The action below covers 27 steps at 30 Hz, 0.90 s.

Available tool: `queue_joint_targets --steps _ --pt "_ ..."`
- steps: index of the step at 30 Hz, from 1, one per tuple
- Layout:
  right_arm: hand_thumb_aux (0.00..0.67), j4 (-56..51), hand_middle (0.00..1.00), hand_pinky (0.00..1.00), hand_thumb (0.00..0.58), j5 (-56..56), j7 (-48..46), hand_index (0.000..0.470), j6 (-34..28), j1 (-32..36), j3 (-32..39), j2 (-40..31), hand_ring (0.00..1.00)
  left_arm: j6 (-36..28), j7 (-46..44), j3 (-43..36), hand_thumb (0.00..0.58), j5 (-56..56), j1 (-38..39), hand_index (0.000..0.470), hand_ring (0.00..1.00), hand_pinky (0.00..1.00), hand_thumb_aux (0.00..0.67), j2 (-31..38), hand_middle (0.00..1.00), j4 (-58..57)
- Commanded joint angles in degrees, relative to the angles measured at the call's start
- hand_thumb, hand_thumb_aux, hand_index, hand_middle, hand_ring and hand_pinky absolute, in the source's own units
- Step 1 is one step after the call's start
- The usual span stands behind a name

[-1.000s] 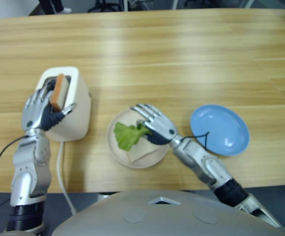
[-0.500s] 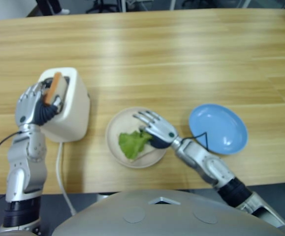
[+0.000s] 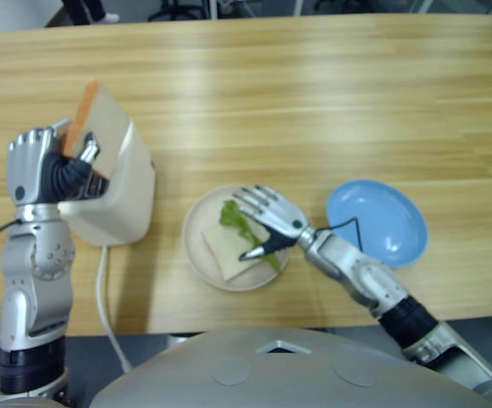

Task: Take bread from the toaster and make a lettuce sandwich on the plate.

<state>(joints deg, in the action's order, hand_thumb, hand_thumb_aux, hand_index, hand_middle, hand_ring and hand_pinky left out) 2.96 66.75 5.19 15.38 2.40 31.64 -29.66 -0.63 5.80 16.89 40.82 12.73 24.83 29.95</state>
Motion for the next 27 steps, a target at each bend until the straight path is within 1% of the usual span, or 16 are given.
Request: queue_joint_targets --steps 1,6,11,14,17,20,21,22,23,24,27 --pt "0.0 0.2 0.0 0.0 0.0 -0.4 -1.0 0.0 -0.2 0.8 -1.7 -2.0 0.0 1.0 0.1 0.5 0.58 -1.3 0.1 0.46 1.0 1.0 0.67 -0.7 1.0 1.1" --pt "0.0 2.9 0.0 0.0 0.0 -4.2 -1.2 0.0 1.9 0.4 -4.2 -5.0 0.0 3.1 -0.3 1.8 0.58 -7.5 -0.7 0.46 1.0 1.0 0.67 -2.2 1.0 4.4" --pt "0.0 6.2 0.0 0.0 0.0 -17.0 -2.3 0.0 6.2 -1.7 -9.1 -5.5 0.0 5.7 -1.5 2.2 0.58 -15.0 -3.2 0.46 1.0 1.0 0.67 -3.0 1.0 7.9" --pt "0.0 7.4 0.0 0.0 0.0 -24.8 -3.8 0.0 8.7 -3.0 -11.4 -5.1 0.0 6.2 -2.8 2.2 0.58 -17.4 -4.8 0.46 1.0 1.0 0.67 -3.0 1.0 9.1" --pt "0.0 6.9 0.0 0.0 0.0 -27.1 -4.6 0.0 9.6 -3.5 -12.5 -4.8 0.0 6.6 -3.6 2.2 0.58 -19.1 -6.2 0.46 1.0 1.0 0.67 -3.0 1.0 9.5" --pt "0.0 4.2 0.0 0.0 0.0 -27.5 -5.4 0.0 9.5 -3.6 -12.3 -4.2 0.0 6.9 -4.2 2.1 0.58 -19.9 -6.8 0.46 1.0 1.0 0.67 -3.2 1.0 9.4" --pt "0.302 3.2 0.0 0.0 0.405 -27.4 -5.5 0.207 9.9 -3.7 -11.8 -4.0 0.0 7.0 -4.3 2.0 0.58 -19.8 -6.9 0.46 1.0 1.0 0.67 -3.3 1.0 9.2" --pt "0.373 2.1 0.0 0.0 0.466 -27.2 -5.7 0.256 9.9 -3.7 -11.4 -3.7 0.0 7.2 -4.4 2.0 0.58 -19.8 -7.0 0.46 1.0 1.0 0.67 -3.3 1.0 9.0" --pt "0.373 1.2 0.0 0.0 0.466 -26.7 -5.9 0.256 9.9 -3.7 -10.9 -3.5 0.0 7.5 -4.4 2.0 0.58 -19.8 -7.0 0.46 1.0 1.0 0.67 -3.4 1.0 8.9" --pt "0.0 0.4 0.0 0.0 0.0 -26.0 -6.1 0.0 9.6 -3.7 -10.4 -3.2 0.0 7.8 -4.4 2.0 0.58 -20.2 -7.0 0.46 1.0 1.0 0.67 -3.4 1.0 8.8" --pt "0.0 -1.1 0.0 0.0 0.0 -17.5 -2.7 0.0 8.7 -2.9 -8.6 -3.2 0.0 8.7 -4.7 1.9 0.58 -22.5 -6.9 0.46 1.0 1.0 0.67 -4.2 1.0 9.5"
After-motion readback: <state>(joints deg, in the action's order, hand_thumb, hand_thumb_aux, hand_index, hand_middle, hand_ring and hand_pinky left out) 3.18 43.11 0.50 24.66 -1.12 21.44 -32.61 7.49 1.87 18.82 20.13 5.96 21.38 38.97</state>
